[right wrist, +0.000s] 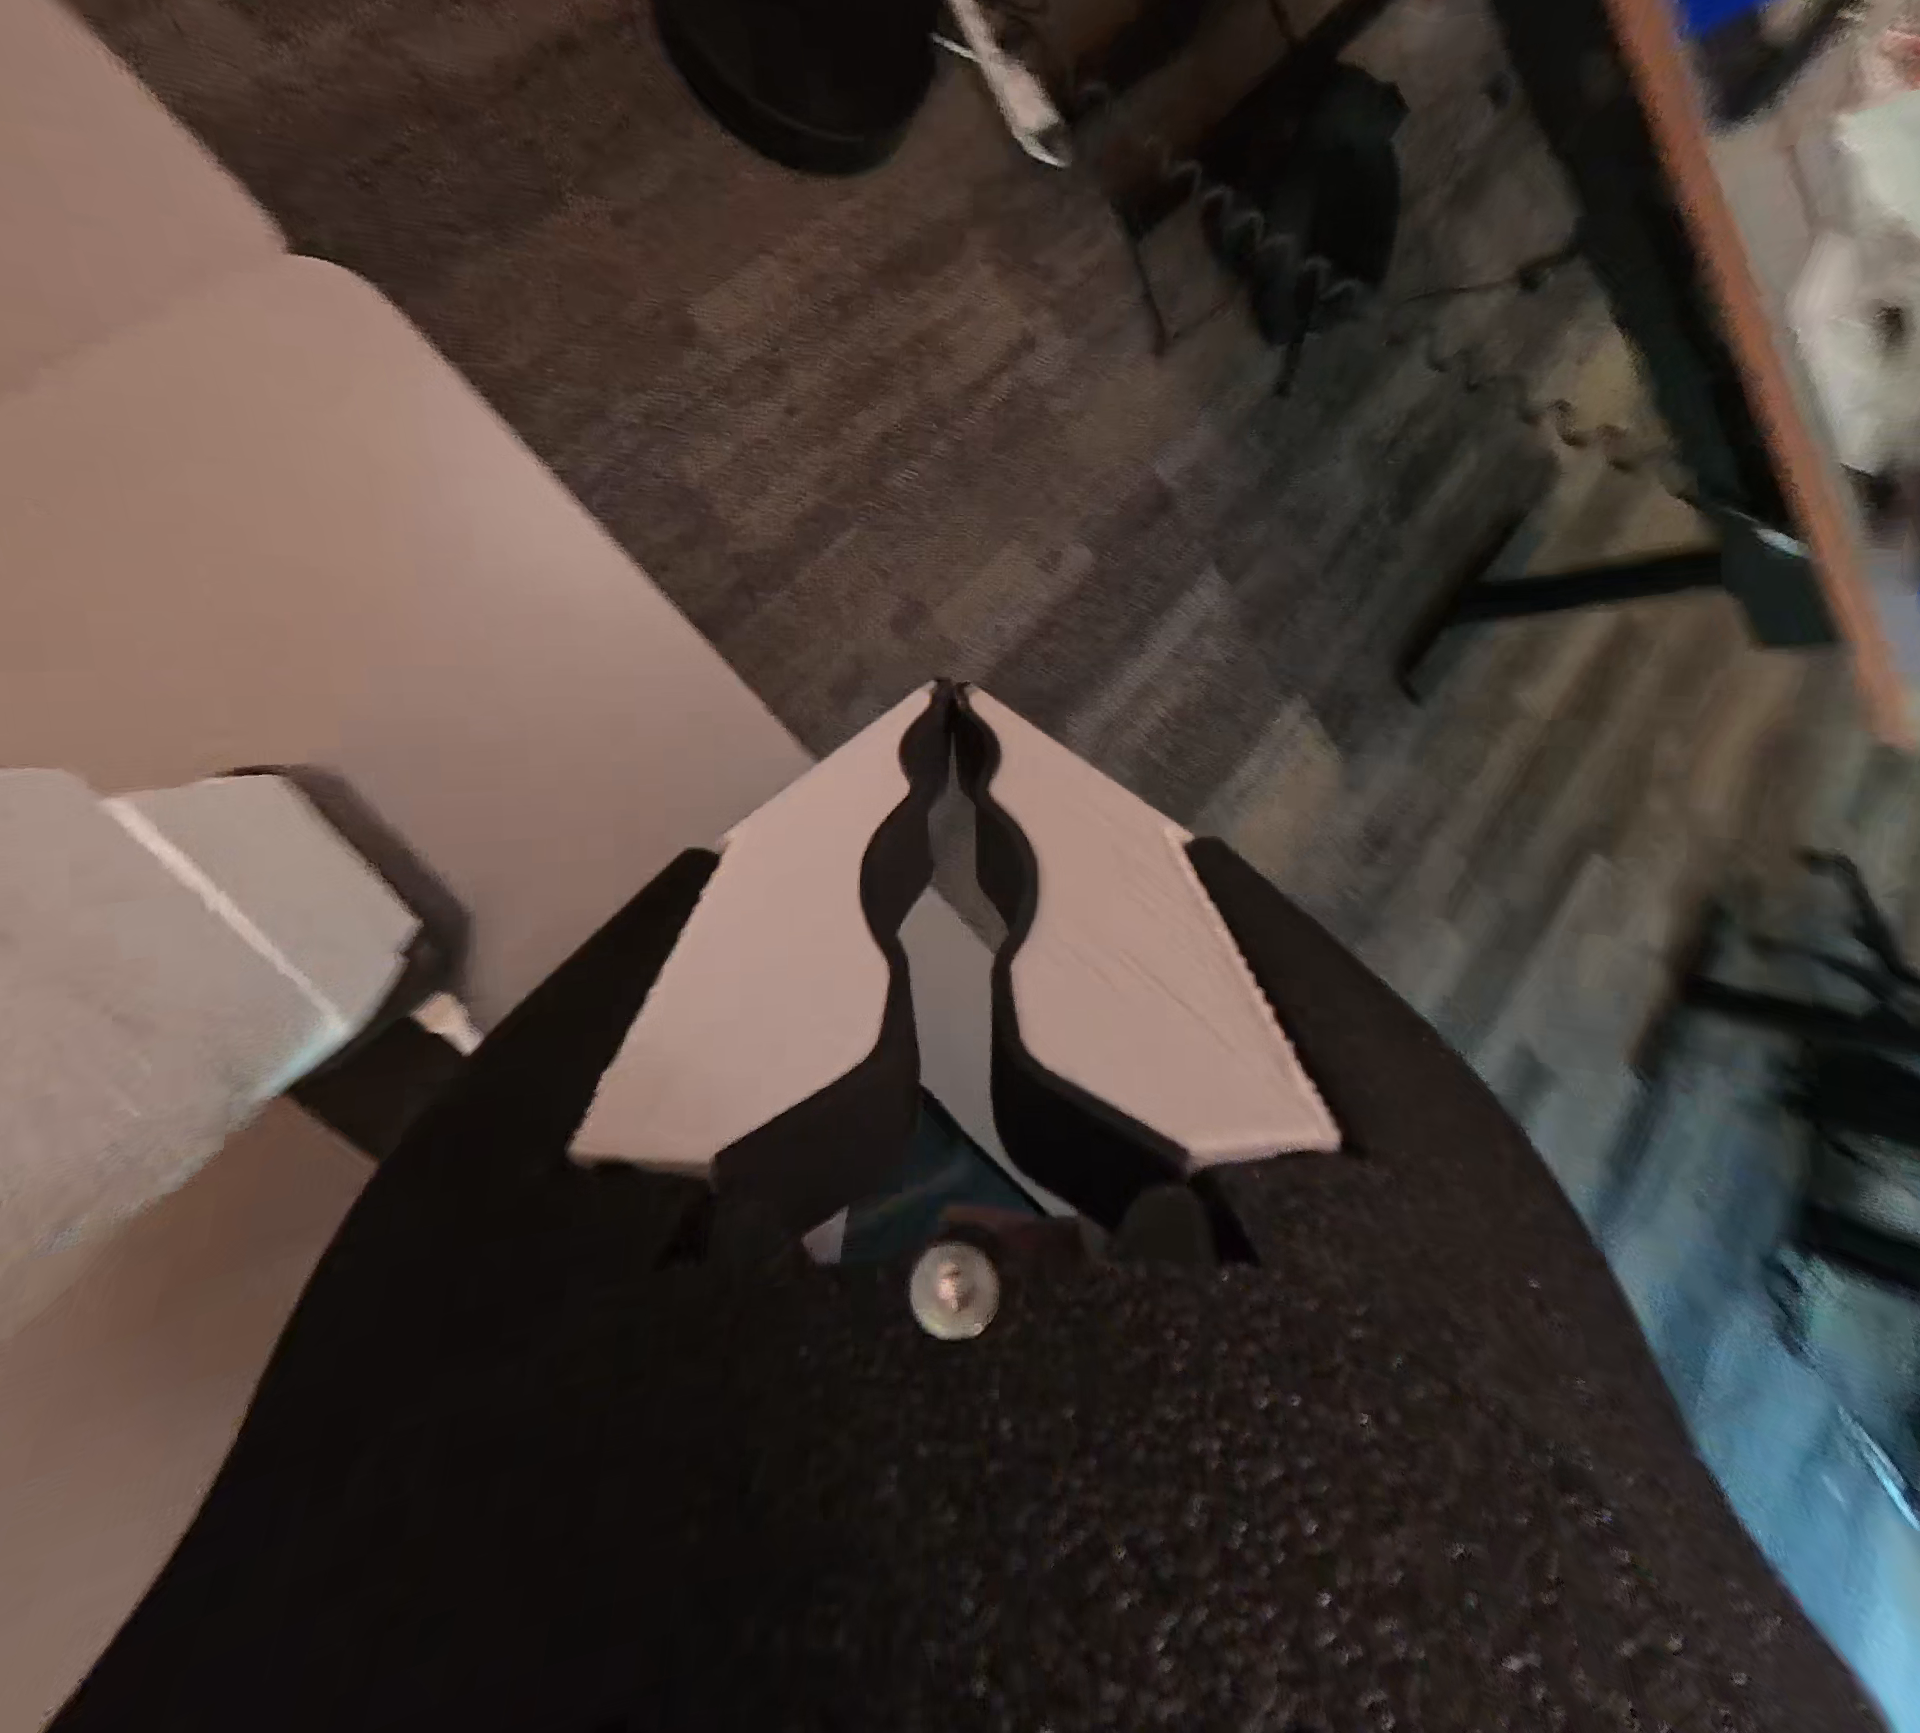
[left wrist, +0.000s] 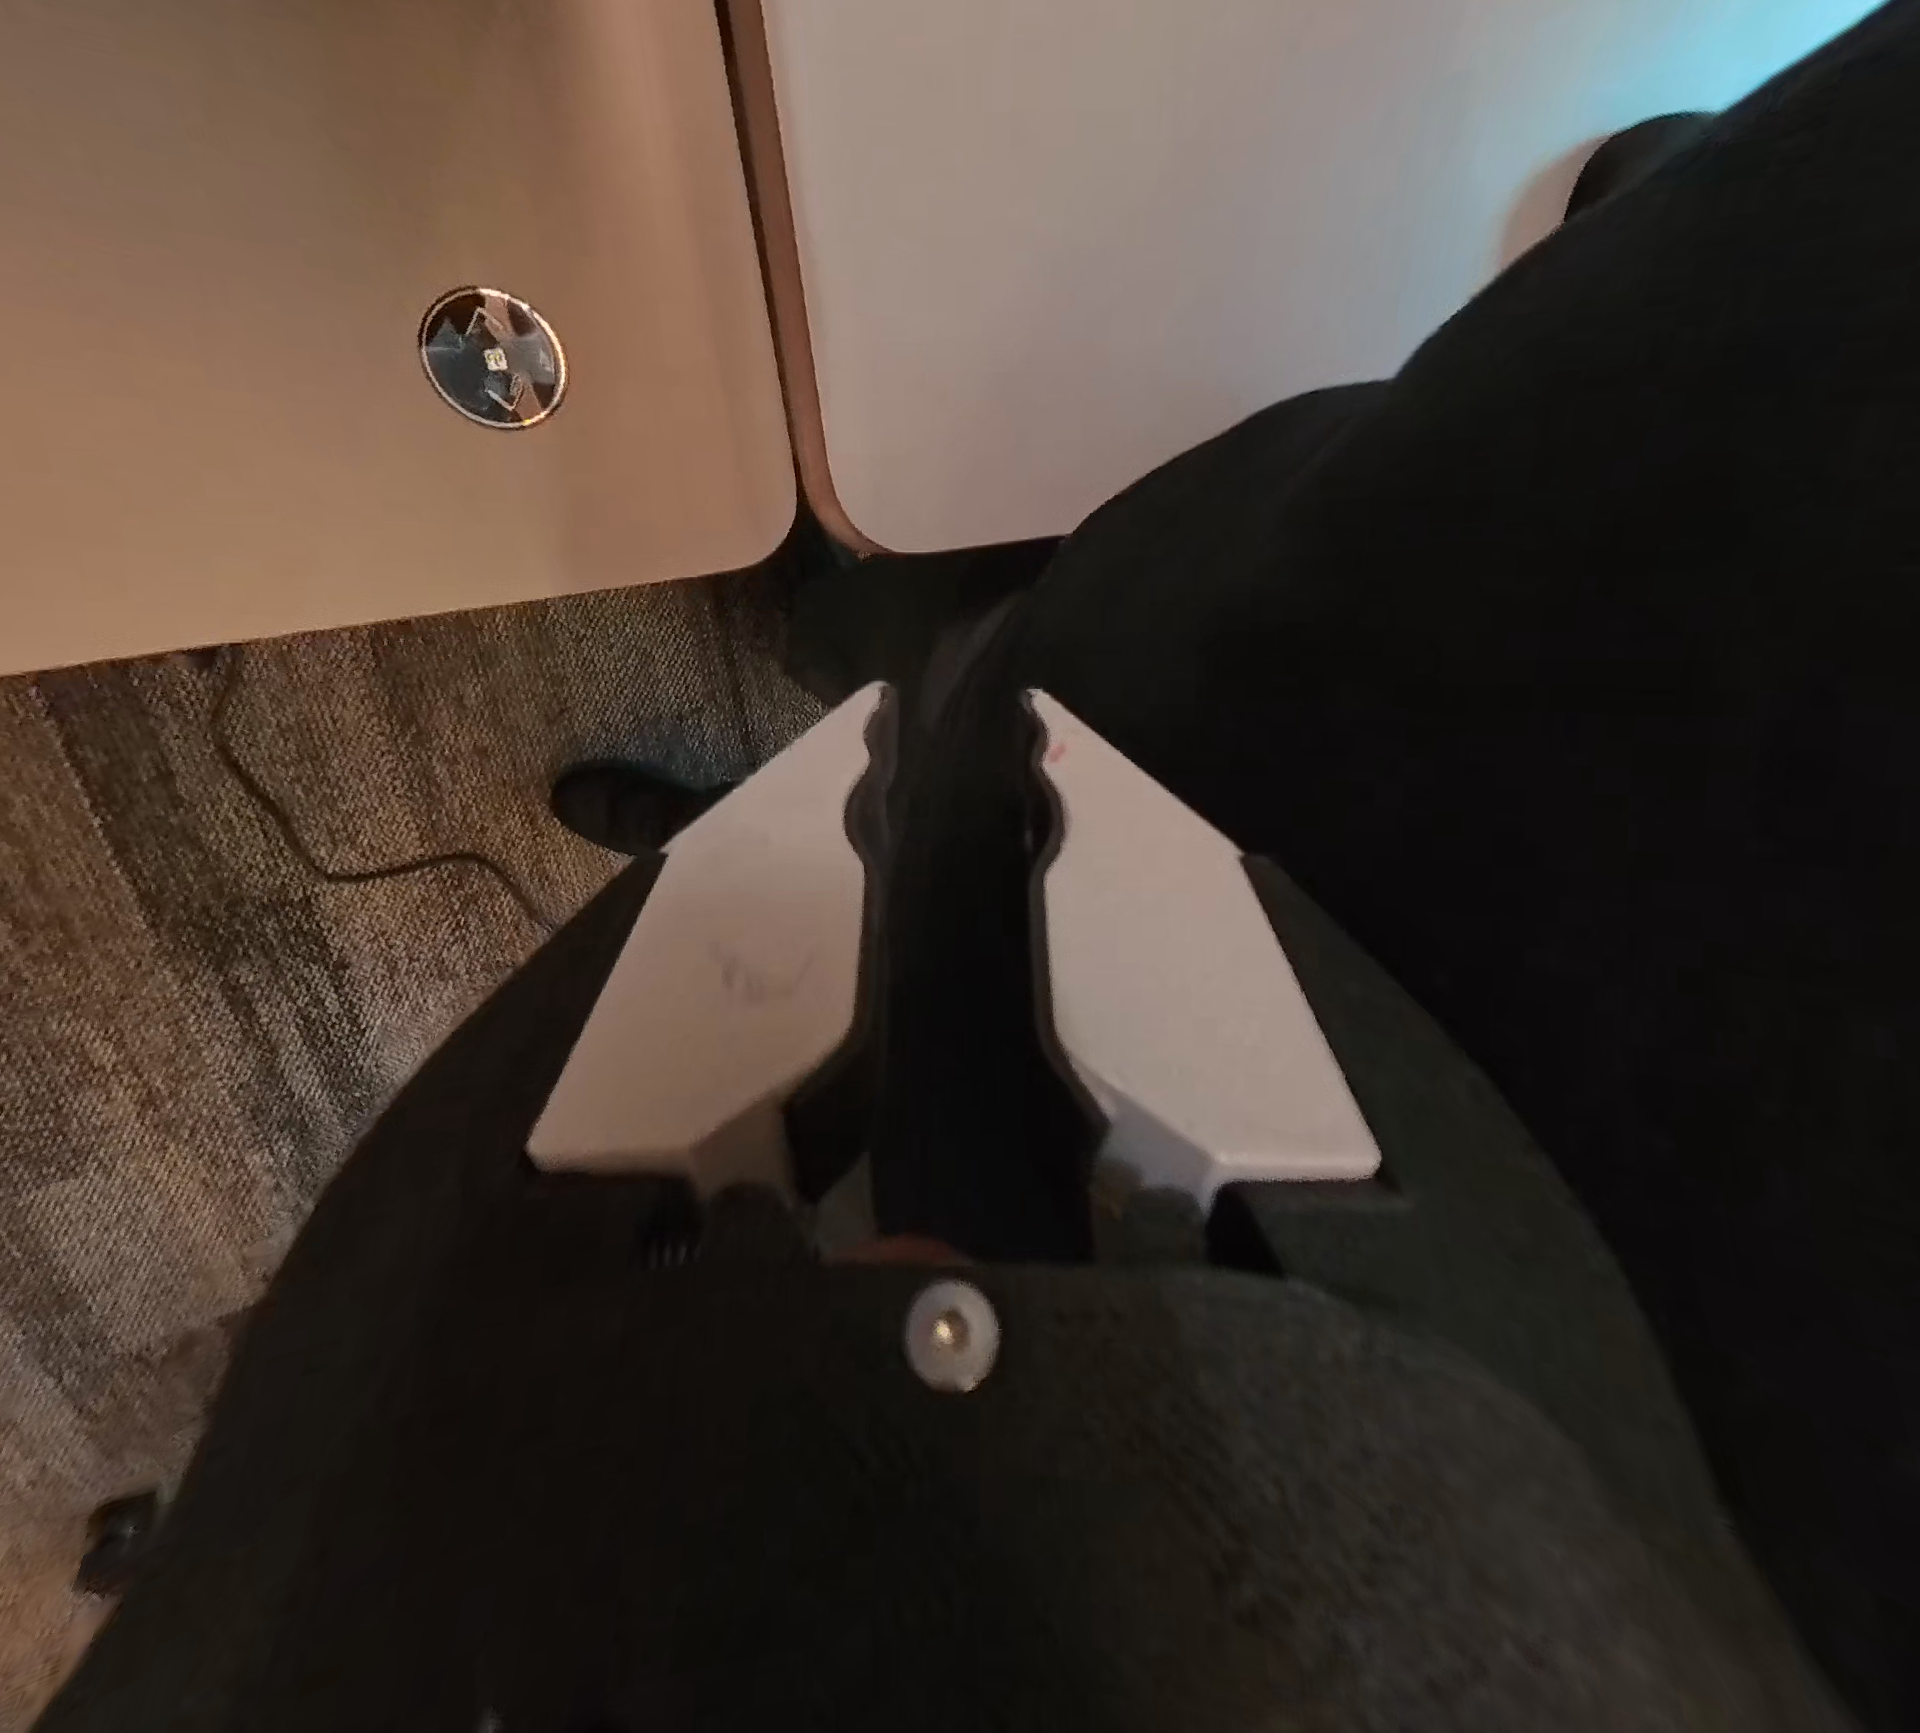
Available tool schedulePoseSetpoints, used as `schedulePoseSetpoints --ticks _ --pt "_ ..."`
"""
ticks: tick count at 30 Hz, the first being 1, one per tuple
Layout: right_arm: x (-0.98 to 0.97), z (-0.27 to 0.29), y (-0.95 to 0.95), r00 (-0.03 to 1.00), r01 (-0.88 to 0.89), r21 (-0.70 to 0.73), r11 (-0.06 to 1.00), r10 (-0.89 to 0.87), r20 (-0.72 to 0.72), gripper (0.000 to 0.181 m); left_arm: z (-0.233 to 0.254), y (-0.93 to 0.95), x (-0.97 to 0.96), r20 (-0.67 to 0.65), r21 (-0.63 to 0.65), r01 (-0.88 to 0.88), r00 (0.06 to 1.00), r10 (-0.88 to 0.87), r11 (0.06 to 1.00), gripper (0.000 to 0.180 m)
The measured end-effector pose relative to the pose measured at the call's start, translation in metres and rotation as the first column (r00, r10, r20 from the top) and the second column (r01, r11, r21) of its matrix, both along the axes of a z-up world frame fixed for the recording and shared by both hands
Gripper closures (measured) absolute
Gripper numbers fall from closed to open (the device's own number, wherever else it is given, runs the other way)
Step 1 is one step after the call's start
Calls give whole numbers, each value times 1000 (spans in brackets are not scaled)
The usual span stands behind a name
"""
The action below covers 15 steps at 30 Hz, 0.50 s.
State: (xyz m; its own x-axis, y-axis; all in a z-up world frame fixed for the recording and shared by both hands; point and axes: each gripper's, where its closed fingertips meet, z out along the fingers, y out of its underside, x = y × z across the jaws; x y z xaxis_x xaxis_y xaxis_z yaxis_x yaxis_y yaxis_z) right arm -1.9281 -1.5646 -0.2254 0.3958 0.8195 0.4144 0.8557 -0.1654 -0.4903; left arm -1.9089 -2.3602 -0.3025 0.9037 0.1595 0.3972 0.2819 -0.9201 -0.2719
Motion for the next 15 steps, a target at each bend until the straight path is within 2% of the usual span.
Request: schedulePoseSetpoints --ticks 3,5,8,10,12,15 --pt "-27 -43 -44 979 -206 -274 940 196 -63 181 1 -4 -1 -1 -19 -41 999 41 999 160" --pt "-32 -65 -95 932 -353 -486 800 348 -106 181 2 -5 -1 2 -26 -59 998 59 998 160" --pt "-27 -73 -156 802 -550 -567 613 577 -155 181 2 0 -1 2 -28 -53 999 53 998 160" --pt "-23 -73 -156 780 -568 -527 633 618 -97 181 0 6 1 10 -27 -29 1000 29 999 160" --pt "-22 -61 -146 800 -559 -475 679 594 -92 181 -3 11 2 8 -29 8 1000 -8 1000 160" --pt "-9 -34 -113 869 -457 -360 814 494 14 181 -4 17 2 4 -17 55 998 -55 998 161"
